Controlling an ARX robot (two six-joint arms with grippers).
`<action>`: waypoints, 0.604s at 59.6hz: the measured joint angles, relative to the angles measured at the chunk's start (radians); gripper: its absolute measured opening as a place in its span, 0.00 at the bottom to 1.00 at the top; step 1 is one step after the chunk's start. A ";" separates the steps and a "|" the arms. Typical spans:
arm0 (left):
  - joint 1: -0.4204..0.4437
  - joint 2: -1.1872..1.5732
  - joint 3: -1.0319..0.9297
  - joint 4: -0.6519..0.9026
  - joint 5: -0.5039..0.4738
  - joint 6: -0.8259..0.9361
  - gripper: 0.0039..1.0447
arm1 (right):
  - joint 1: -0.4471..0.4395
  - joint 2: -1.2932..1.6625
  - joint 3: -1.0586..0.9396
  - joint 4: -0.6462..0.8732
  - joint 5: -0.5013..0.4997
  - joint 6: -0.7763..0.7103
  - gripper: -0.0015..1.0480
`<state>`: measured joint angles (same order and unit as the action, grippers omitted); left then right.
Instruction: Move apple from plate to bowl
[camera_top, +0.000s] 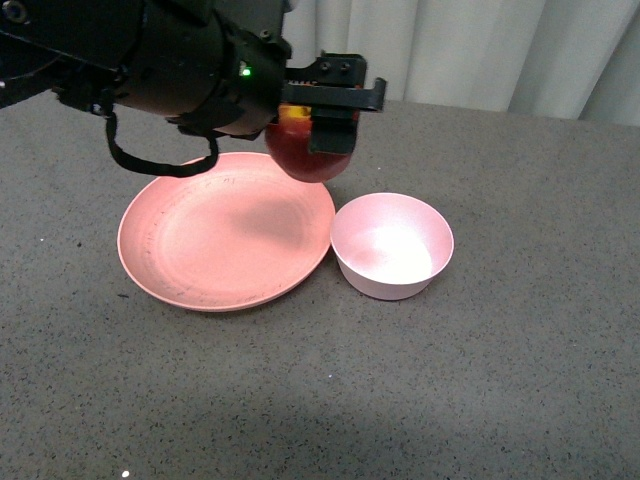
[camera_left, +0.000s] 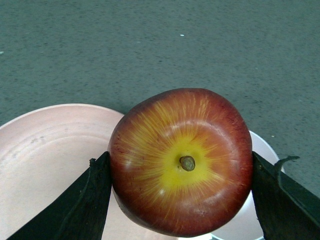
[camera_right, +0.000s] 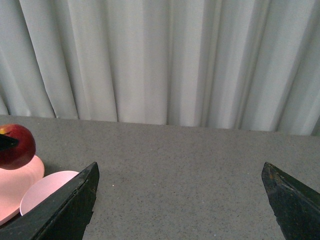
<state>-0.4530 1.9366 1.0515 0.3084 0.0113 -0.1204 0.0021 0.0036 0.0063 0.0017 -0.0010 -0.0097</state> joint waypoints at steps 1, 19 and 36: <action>-0.004 0.001 0.002 -0.002 0.000 -0.002 0.68 | 0.000 0.000 0.000 0.000 0.000 0.000 0.91; -0.104 0.092 0.060 -0.024 -0.035 -0.024 0.68 | 0.000 0.000 0.000 0.000 0.000 0.000 0.91; -0.154 0.130 0.068 -0.024 -0.037 -0.027 0.68 | 0.000 0.000 0.000 0.000 0.000 0.000 0.91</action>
<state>-0.6075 2.0663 1.1194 0.2840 -0.0261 -0.1474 0.0021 0.0036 0.0063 0.0013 -0.0010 -0.0097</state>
